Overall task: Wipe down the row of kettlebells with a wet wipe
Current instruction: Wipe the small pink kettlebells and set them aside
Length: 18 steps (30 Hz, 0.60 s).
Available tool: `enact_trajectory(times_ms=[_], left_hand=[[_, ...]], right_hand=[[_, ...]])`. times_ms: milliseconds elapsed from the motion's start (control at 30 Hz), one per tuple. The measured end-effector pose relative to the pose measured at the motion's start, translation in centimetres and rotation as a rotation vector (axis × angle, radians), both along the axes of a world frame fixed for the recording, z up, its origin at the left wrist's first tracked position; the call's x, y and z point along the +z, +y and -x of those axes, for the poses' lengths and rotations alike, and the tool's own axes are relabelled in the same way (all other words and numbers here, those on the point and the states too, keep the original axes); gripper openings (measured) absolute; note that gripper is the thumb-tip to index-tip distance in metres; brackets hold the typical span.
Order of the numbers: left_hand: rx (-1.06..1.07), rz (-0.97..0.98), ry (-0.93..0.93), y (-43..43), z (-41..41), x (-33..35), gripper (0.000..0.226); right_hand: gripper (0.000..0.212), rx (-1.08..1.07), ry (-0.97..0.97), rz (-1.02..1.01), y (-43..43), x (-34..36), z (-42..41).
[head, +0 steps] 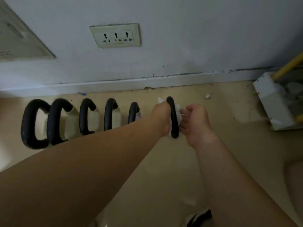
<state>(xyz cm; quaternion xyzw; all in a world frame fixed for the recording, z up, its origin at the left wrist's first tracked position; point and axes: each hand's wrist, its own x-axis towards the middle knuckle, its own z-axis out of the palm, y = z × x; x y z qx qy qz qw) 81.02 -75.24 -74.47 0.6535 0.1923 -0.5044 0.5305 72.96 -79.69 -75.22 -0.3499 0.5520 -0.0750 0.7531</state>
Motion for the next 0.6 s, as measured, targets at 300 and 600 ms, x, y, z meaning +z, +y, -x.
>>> enact_trajectory(times_ms=[300,600], left_hand=[[-0.053,-0.021,-0.016,0.9,-0.4,-1.0,0.037],[-0.163,0.064,-0.075,0.9,-0.7,-1.3,0.027]], right_hand=[[0.018,0.145,0.132,0.16,0.1,-1.2,-1.2],[0.017,0.059,0.19,0.139,0.5,-1.4,-0.6]])
